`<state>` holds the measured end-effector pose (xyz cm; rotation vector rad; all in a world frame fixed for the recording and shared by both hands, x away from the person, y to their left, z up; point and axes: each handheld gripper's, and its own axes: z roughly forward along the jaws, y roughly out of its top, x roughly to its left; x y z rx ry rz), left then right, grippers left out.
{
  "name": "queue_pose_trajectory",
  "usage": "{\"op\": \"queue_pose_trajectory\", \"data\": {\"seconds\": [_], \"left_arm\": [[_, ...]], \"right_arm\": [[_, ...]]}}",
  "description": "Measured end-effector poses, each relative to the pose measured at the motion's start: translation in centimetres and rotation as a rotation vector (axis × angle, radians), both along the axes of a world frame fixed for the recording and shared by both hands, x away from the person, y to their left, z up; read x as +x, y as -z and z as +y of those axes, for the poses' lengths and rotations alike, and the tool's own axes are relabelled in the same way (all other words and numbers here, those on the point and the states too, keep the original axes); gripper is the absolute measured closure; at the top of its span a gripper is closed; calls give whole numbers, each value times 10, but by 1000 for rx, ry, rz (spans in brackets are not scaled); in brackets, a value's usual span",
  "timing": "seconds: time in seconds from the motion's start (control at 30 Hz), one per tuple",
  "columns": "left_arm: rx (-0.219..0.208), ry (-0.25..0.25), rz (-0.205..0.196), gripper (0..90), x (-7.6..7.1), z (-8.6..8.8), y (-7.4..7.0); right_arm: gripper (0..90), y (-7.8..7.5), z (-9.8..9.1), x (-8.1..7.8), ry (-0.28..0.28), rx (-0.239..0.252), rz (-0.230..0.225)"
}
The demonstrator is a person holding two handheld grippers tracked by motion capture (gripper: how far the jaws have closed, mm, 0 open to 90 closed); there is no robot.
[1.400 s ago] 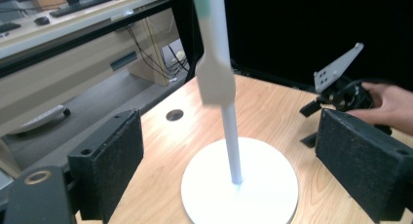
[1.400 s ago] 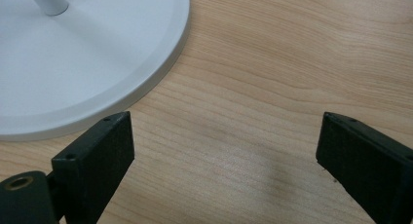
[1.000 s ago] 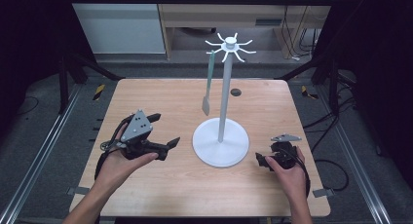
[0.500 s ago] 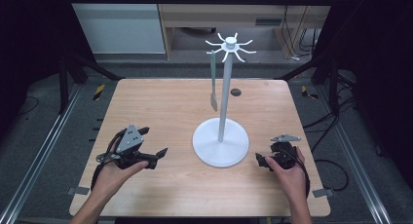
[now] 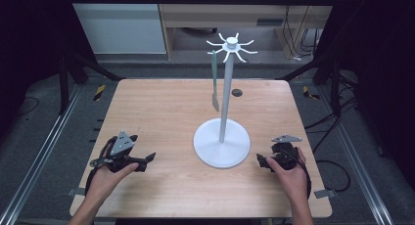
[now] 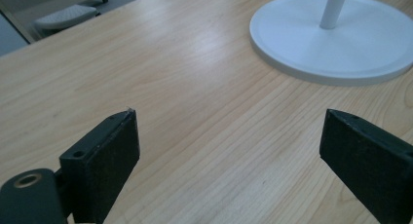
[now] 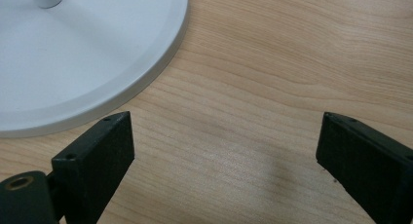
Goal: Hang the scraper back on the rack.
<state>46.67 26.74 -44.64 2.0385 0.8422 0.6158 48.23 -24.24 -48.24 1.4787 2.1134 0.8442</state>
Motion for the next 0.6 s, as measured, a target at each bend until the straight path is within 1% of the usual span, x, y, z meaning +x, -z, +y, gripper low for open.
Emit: {"op": "queue_pose_trajectory", "data": {"seconds": [0.1, 0.2, 0.3, 0.37, 0.5, 0.6], "left_arm": [[29, -20, 12, 67, 2, 6, 8], [40, -33, 20, 66, 3, 11, 12], [38, -51, 25, 65, 4, 18, 14], [57, -61, 30, 64, 5, 21, 17], [99, -73, 55, 63, 7, 25, 23], [111, -79, 63, 63, 8, 27, 26]], "right_arm": [[73, 0, 0, 0, 0, 0, -2], [73, 0, -1, 0, 0, 2, -2], [73, 0, 0, 0, -2, -2, -1], [73, 0, 0, 0, -4, -2, -2], [73, 0, 0, 0, -4, 0, -1], [73, 0, 0, 0, -8, -3, -1]]}}
